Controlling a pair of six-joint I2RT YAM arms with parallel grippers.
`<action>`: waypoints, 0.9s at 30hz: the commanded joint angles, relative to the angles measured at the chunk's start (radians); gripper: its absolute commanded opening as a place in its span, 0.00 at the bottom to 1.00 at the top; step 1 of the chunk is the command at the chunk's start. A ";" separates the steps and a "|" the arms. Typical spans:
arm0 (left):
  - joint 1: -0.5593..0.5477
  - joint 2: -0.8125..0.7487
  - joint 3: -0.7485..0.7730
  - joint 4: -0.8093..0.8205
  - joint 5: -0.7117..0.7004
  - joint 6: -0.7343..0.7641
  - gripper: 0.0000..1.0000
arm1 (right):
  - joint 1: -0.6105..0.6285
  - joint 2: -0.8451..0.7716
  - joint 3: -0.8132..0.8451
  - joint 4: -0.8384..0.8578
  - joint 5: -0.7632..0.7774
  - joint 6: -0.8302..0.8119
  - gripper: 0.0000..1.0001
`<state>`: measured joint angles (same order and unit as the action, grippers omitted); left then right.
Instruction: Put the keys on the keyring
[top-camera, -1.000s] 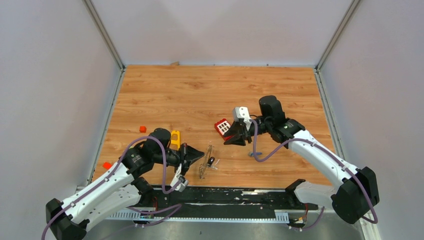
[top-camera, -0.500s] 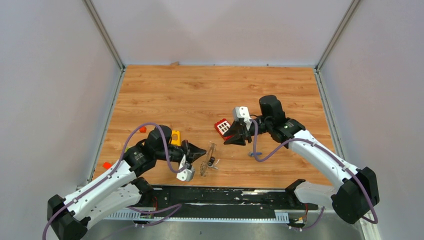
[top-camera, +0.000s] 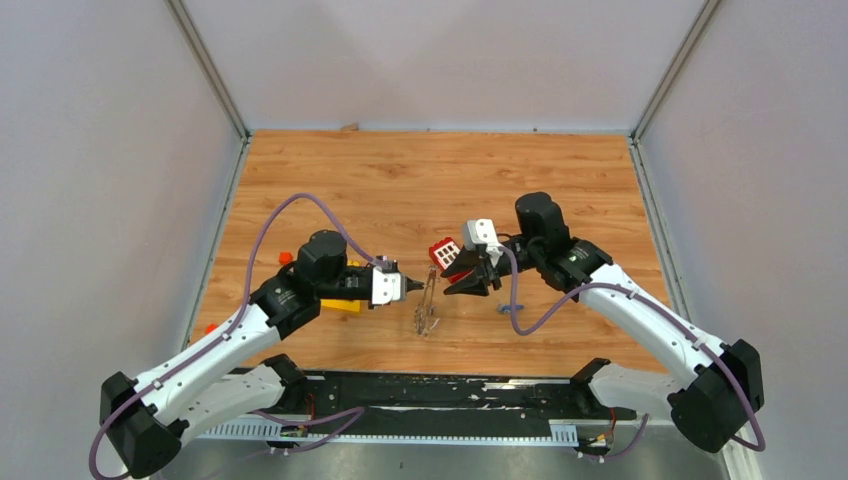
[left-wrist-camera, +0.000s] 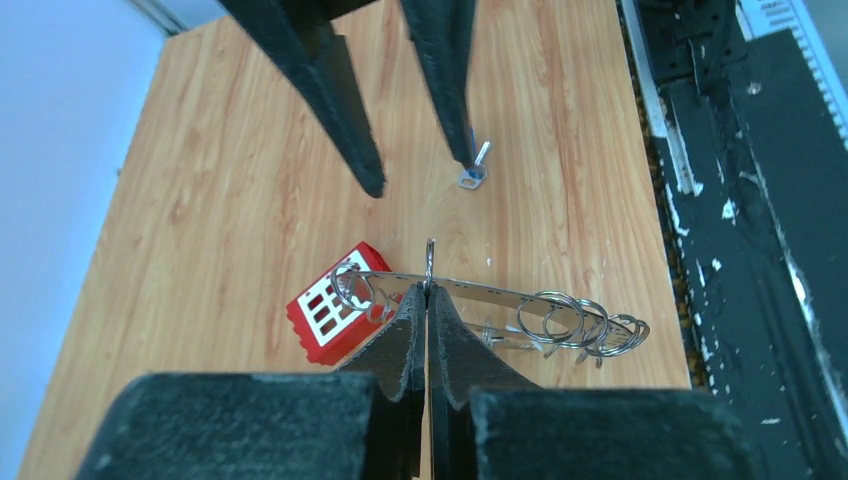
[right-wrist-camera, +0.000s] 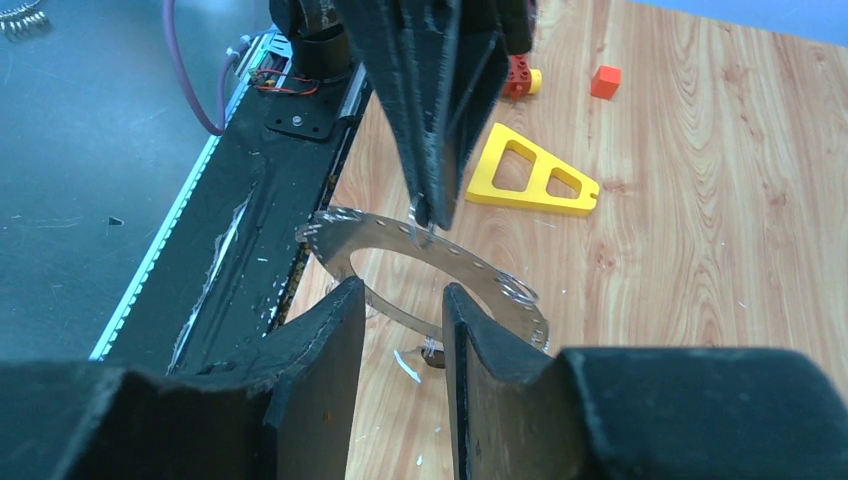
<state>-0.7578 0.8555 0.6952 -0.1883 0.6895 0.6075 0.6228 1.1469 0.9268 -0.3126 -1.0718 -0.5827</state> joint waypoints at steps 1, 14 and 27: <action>-0.003 0.034 0.070 0.094 -0.019 -0.223 0.00 | 0.031 -0.024 0.046 -0.002 0.024 -0.022 0.34; -0.003 0.073 0.066 0.156 0.016 -0.308 0.00 | 0.059 -0.013 0.049 0.029 0.105 0.012 0.33; -0.003 0.074 0.057 0.171 0.030 -0.316 0.00 | 0.088 0.015 0.068 0.037 0.128 0.029 0.24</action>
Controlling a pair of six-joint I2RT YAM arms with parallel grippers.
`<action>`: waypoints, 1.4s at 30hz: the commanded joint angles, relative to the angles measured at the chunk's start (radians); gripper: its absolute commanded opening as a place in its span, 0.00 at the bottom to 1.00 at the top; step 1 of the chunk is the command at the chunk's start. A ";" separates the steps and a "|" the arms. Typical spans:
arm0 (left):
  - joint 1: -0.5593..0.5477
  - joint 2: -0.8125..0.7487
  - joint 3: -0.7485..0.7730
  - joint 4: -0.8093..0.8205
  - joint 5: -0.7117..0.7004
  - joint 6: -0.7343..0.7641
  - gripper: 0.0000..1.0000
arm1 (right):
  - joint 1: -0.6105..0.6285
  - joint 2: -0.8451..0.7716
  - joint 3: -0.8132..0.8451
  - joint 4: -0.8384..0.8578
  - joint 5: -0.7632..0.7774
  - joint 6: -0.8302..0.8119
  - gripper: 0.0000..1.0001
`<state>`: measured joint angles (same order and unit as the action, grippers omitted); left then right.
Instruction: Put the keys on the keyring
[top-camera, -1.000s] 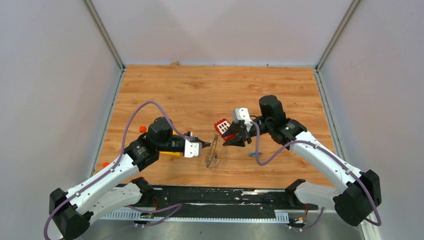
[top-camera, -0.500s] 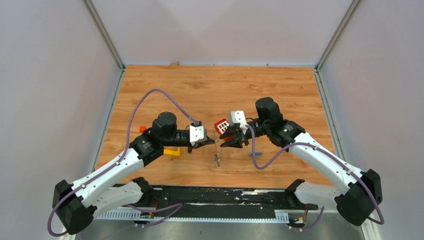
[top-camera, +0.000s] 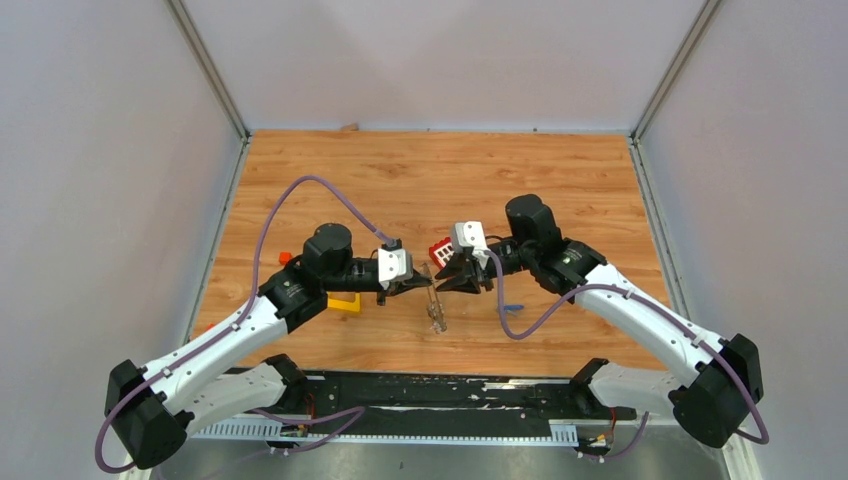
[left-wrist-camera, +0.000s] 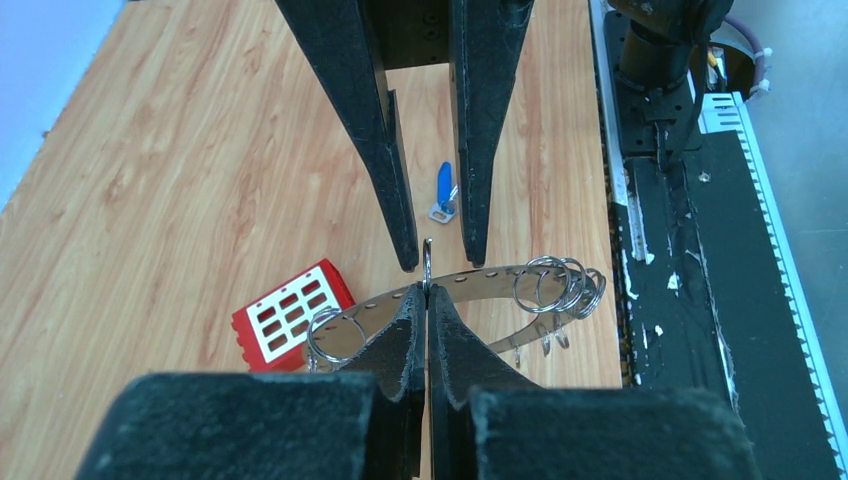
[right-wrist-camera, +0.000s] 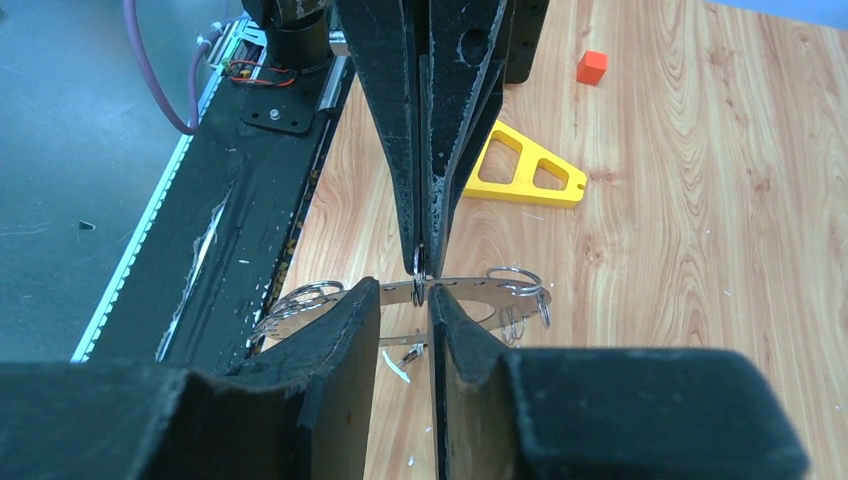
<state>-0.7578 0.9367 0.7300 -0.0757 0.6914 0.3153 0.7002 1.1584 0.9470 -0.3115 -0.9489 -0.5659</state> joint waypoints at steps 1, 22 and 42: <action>-0.003 -0.007 0.022 0.059 0.028 -0.023 0.00 | 0.011 0.005 0.048 0.036 0.007 0.012 0.23; -0.002 0.024 0.042 0.049 0.008 0.005 0.15 | 0.037 0.007 0.057 0.026 0.123 0.007 0.00; -0.002 0.033 0.057 0.011 -0.052 0.060 0.00 | 0.038 0.003 0.061 0.016 0.150 0.006 0.00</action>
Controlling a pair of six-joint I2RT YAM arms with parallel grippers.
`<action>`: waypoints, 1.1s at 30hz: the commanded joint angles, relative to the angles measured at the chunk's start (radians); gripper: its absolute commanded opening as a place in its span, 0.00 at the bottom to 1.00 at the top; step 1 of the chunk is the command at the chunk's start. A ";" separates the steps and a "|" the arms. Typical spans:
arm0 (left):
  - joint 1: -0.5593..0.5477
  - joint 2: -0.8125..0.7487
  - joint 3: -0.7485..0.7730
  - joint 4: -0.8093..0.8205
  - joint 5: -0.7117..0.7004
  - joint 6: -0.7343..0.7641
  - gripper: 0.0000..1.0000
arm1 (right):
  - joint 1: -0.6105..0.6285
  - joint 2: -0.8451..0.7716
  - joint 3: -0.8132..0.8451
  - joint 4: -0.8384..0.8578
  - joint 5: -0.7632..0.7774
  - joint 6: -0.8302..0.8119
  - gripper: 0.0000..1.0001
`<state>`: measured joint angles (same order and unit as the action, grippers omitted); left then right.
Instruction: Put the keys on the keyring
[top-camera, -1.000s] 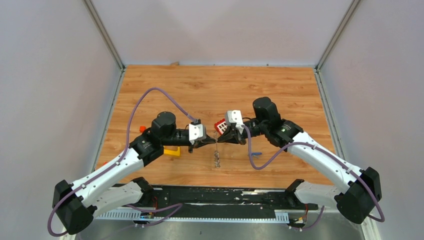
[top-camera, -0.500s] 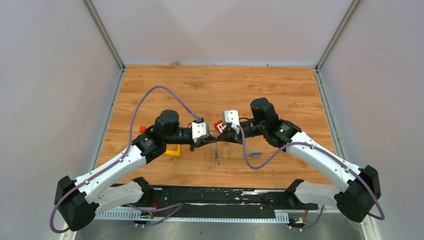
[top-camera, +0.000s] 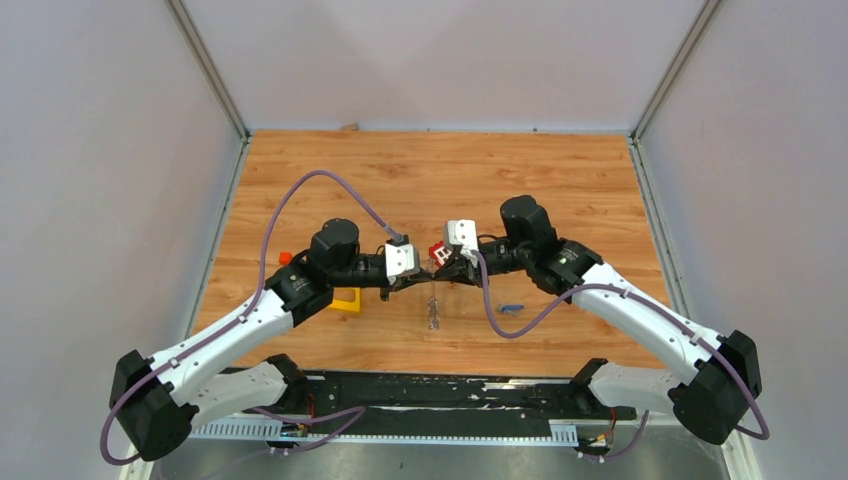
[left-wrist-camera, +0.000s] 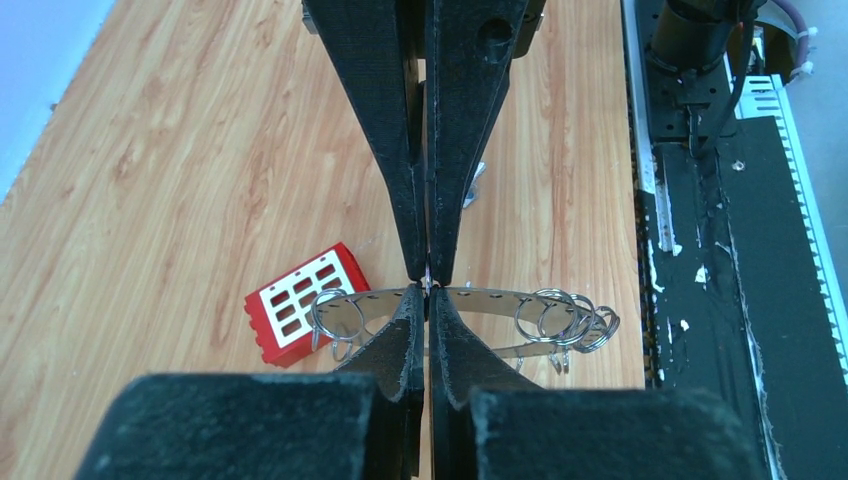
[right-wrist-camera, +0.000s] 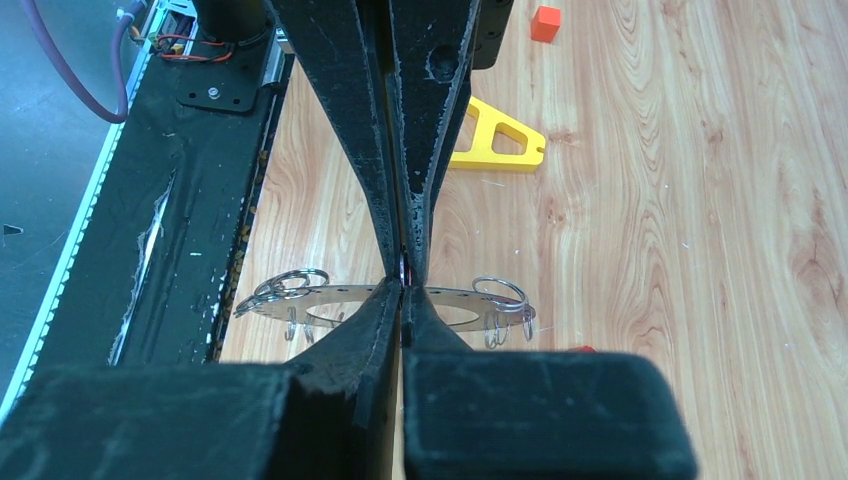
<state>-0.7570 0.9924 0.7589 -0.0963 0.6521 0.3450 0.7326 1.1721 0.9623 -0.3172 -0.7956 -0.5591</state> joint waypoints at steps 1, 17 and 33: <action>-0.003 -0.032 0.023 0.033 -0.018 0.032 0.00 | 0.003 -0.014 0.046 0.020 -0.003 -0.003 0.03; 0.008 -0.094 -0.010 0.062 -0.021 -0.051 0.00 | -0.245 -0.157 -0.024 -0.286 0.156 -0.147 0.63; 0.008 -0.074 0.010 0.035 -0.033 -0.045 0.00 | -0.296 0.124 -0.134 -0.452 0.391 -0.376 0.60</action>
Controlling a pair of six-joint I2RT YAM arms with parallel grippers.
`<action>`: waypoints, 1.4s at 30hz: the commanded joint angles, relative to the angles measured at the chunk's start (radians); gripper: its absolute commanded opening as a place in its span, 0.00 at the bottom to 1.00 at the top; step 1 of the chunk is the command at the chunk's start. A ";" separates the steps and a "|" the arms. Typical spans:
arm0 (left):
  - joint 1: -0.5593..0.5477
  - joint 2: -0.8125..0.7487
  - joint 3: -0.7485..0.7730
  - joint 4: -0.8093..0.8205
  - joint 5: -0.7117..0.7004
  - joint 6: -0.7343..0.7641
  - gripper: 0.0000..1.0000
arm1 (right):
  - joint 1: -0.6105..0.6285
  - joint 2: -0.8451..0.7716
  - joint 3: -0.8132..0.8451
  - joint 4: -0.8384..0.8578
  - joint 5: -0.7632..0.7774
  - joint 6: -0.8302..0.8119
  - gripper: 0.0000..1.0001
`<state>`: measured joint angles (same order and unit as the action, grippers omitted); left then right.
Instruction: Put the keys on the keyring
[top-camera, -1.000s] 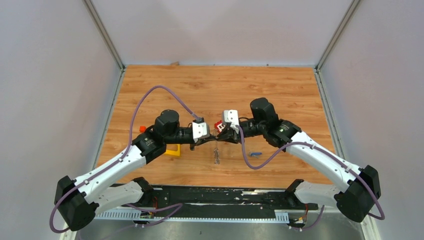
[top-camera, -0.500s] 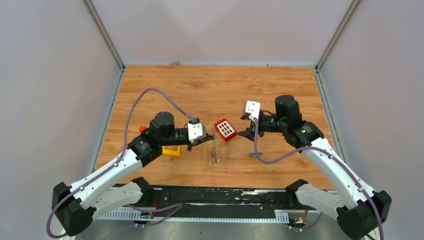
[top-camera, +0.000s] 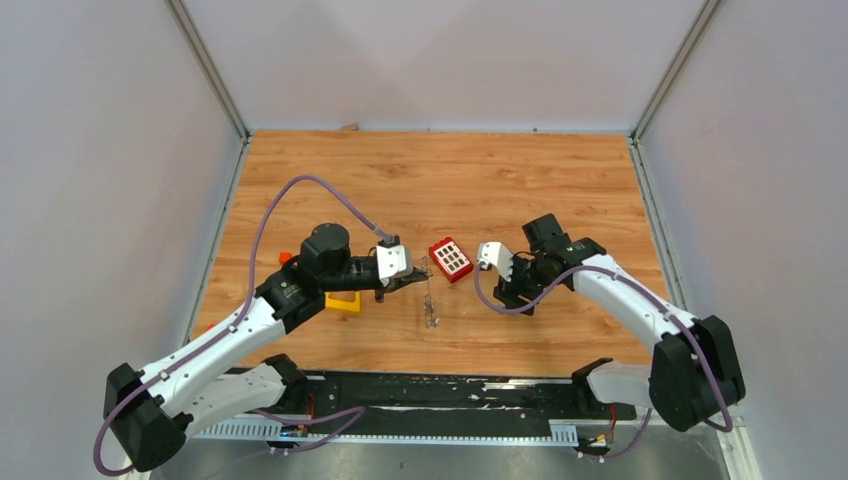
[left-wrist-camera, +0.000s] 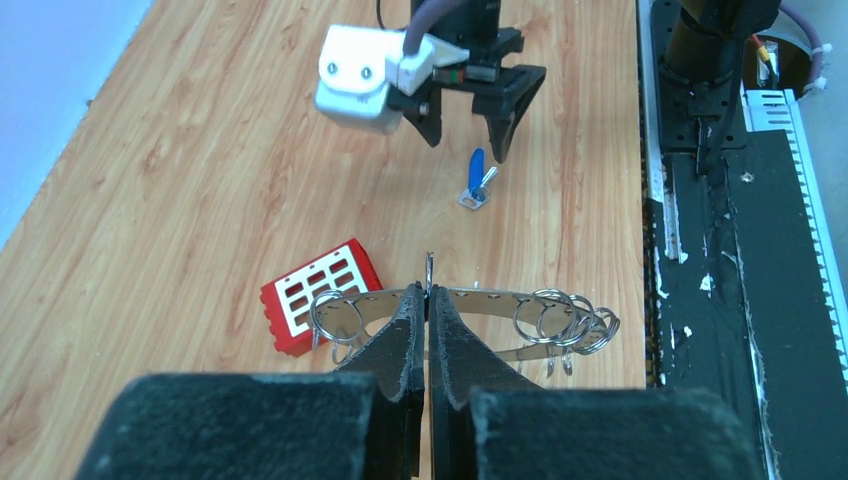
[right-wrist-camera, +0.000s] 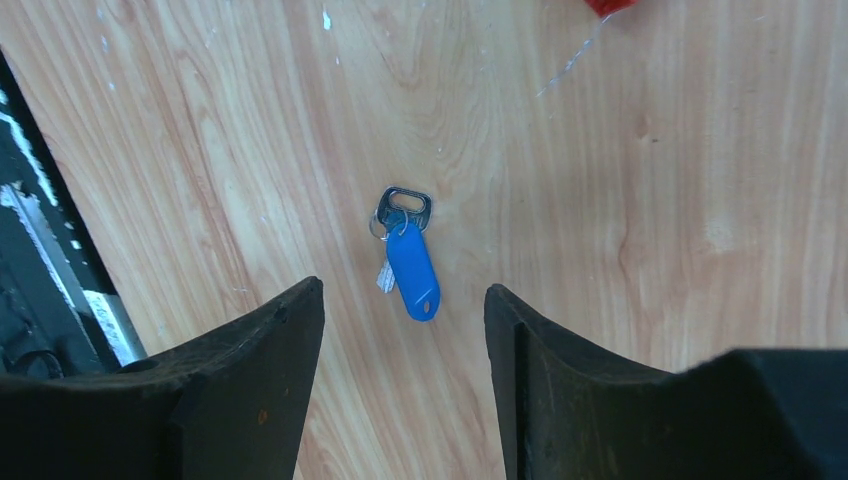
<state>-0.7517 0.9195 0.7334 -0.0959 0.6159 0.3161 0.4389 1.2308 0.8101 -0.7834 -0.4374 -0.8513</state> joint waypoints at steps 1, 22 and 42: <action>0.003 -0.002 0.036 0.034 0.004 -0.014 0.00 | -0.002 0.091 0.025 0.015 0.030 -0.094 0.60; 0.003 -0.013 0.043 0.005 0.005 0.006 0.00 | 0.113 0.284 -0.021 0.170 0.159 -0.146 0.51; 0.003 -0.022 0.044 0.003 0.008 0.005 0.00 | 0.000 0.268 0.118 0.058 0.070 -0.020 0.07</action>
<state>-0.7517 0.9218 0.7338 -0.1238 0.6155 0.3199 0.4824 1.4940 0.8558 -0.6773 -0.3050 -0.9432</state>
